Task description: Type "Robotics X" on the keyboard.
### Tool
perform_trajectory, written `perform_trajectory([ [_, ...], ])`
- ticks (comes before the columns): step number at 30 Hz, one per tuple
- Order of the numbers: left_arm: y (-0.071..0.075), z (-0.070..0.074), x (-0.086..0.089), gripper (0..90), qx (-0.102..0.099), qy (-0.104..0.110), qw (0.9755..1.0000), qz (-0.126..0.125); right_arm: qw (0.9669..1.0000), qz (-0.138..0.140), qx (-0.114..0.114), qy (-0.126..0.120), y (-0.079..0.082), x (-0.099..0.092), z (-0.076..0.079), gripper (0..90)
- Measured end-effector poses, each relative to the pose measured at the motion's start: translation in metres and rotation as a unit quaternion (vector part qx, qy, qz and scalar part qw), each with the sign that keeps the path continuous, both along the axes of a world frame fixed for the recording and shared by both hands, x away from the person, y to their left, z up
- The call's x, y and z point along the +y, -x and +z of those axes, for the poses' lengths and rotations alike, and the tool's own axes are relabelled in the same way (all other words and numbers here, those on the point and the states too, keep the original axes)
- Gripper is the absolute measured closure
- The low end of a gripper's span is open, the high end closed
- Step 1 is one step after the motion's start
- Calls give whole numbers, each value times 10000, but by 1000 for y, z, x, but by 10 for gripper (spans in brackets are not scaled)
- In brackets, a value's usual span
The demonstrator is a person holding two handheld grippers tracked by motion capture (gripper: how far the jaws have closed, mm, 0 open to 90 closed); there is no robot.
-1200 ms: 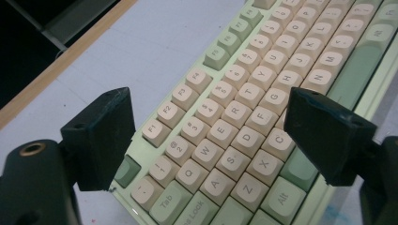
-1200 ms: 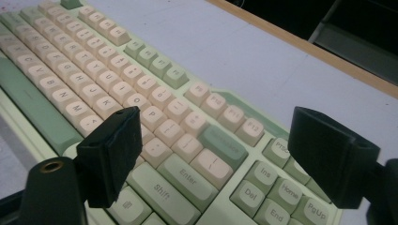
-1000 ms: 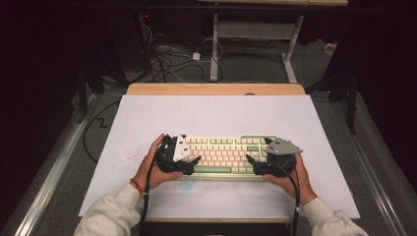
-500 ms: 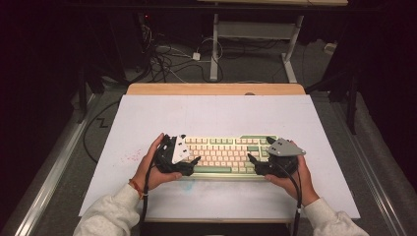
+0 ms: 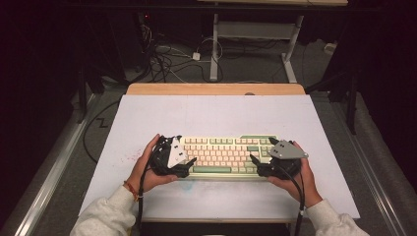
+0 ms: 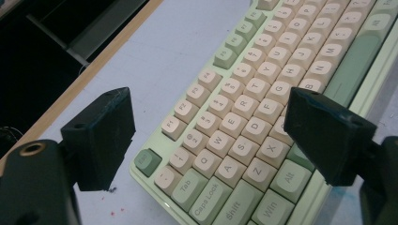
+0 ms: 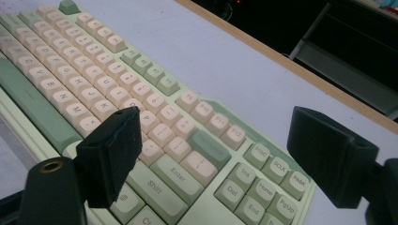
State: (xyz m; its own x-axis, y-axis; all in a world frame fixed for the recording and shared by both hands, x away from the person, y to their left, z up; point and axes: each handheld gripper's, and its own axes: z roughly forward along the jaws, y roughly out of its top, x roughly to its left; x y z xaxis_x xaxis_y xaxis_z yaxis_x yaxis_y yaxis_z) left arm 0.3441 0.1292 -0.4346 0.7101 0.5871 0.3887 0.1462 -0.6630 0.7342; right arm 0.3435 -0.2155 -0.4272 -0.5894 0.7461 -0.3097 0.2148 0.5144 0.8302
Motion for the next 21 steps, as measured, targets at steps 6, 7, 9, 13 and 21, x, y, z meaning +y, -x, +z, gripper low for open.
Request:
perform_trajectory([
  [6, 3, -1, 3, 157, -54, -86, 9999, 5, 10000, 0, 30, 68, 3, -2, -1, 193],
  [7, 3, -1, 4, 157, -67, -101, 9999, 7, 10000, 7, 16, 69, 4, -3, -1, 194],
  [9, 4, -2, 5, 157, -70, -102, 9999, 18, 10000, -7, 22, 68, 5, -4, -1, 194],
  [13, 7, -2, 8, 157, -77, -126, 9999, 21, 10000, -19, 4, 89, 8, -7, 0, 194],
  [21, 13, -1, 12, 157, -123, -115, 9999, 10, 9999, -43, -3, 107, 13, -12, 2, 194],
])
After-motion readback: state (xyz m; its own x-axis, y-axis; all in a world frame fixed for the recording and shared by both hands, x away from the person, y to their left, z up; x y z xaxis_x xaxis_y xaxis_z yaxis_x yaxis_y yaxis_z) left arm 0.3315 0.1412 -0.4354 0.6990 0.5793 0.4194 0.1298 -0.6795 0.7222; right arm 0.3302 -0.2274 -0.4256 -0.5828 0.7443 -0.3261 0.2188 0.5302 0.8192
